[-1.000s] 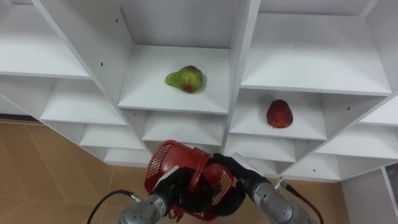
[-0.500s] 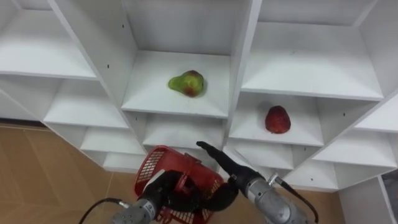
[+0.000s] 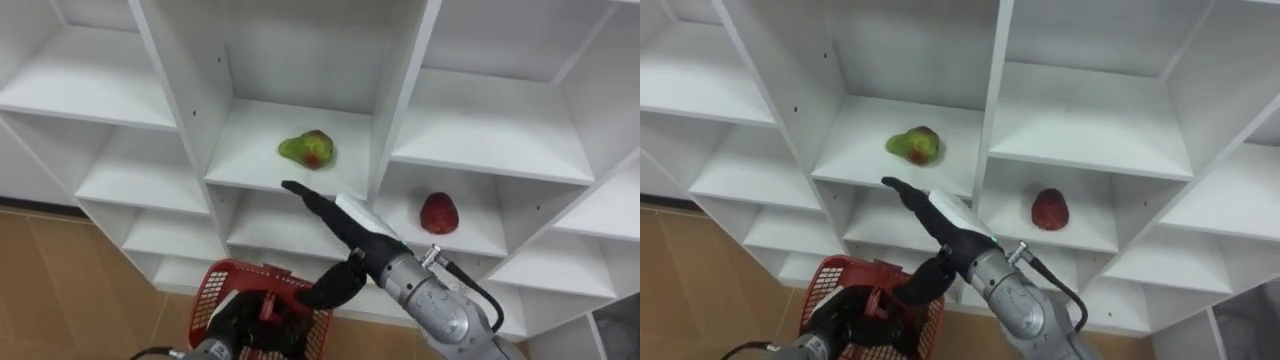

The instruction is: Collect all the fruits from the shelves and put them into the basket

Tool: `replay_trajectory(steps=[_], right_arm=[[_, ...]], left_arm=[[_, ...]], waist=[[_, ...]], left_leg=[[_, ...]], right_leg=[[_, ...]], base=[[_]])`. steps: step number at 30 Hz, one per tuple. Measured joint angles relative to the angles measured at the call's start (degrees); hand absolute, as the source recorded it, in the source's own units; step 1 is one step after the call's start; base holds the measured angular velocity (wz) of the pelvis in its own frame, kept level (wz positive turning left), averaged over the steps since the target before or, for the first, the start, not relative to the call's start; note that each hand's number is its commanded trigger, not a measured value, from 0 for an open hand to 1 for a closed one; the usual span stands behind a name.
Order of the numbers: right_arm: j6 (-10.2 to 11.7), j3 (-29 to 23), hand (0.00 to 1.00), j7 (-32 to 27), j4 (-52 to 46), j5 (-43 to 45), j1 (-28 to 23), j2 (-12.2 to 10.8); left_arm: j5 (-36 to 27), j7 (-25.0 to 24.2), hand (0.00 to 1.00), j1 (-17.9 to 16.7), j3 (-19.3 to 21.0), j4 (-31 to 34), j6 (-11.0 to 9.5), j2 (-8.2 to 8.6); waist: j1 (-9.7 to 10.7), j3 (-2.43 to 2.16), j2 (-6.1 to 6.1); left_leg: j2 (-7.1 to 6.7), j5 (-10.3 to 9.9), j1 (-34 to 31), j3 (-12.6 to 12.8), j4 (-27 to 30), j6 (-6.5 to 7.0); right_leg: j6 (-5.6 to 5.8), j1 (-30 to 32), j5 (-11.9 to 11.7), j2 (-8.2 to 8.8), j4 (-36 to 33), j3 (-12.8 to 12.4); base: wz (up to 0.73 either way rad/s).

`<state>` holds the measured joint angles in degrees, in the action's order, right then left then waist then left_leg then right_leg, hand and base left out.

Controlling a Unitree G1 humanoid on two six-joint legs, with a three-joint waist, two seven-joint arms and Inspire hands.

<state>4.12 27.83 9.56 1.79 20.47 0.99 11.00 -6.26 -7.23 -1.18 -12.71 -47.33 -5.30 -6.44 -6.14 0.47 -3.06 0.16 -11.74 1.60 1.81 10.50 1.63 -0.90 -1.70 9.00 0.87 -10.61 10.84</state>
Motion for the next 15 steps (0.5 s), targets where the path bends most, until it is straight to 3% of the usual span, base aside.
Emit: replay_trajectory(steps=[9,15], right_arm=[[-0.46,-1.44,0.00,1.84,-7.92,-0.17,0.74,0.91],[-0.47,-2.92,0.00,1.98,-9.77,-0.01,2.53,0.63]], left_arm=[[-0.67,-0.75,1.00,-2.42,0.27,0.07,0.16,-0.79],[-1.02,-0.92,1.00,-2.90,1.53,-0.52,0.17,-0.70]], waist=[[-2.02,-0.09,-0.42],[-2.22,0.29,-0.42]], left_leg=[[0.02,0.02,0.55,-0.15,-0.09,-0.02],[0.03,0.04,1.59,-0.37,-0.12,0.00]], right_leg=[[0.00,-0.42,0.00,-0.03,0.07,0.01],[0.02,-1.43,0.01,0.04,0.13,-0.11]], base=[[0.00],[0.00]])
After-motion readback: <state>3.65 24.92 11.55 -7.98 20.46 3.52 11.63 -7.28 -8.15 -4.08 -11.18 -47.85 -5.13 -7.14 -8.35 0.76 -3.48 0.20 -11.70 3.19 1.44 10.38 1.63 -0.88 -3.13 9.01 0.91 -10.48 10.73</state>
